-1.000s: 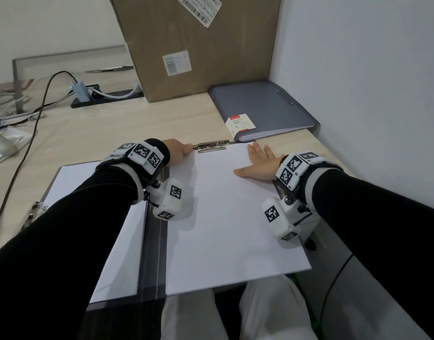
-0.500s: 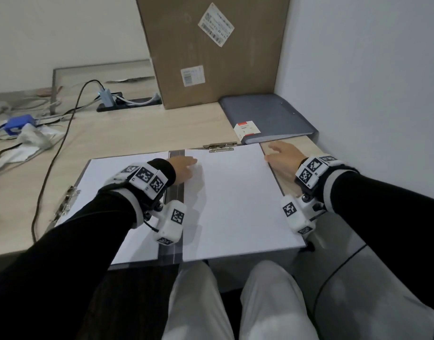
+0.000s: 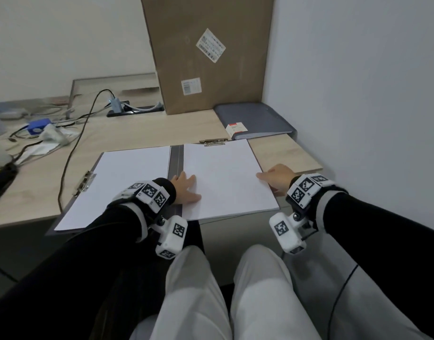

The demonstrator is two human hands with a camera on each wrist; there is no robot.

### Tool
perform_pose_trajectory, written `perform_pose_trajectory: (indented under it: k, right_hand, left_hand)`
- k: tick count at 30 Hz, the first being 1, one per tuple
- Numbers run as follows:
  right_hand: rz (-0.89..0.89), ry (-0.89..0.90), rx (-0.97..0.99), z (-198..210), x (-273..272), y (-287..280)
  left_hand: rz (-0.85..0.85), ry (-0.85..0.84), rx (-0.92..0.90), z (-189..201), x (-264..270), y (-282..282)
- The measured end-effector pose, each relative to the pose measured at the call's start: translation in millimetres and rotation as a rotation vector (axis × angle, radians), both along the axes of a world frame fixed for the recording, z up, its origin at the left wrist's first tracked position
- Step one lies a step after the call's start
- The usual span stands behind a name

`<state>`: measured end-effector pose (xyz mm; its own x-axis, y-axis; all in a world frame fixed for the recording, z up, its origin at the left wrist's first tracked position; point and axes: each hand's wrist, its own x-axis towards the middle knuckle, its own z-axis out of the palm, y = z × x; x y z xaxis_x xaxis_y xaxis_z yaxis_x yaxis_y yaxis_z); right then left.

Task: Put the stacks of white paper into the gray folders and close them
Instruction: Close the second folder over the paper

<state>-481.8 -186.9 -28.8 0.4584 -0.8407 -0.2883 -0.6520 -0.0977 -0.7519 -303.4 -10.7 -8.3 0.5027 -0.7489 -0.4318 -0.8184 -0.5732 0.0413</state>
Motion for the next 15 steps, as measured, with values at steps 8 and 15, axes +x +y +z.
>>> perform_pose_trajectory:
  k: [8, 15]
  right_hand:
    - [0.042, -0.242, 0.243, 28, -6, 23]
    - [0.033, -0.509, 0.200, 49, -16, 24]
  left_hand:
    - [-0.010, 0.035, -0.041, -4, -7, 15]
    - [0.035, 0.234, -0.174, 3, -6, 13]
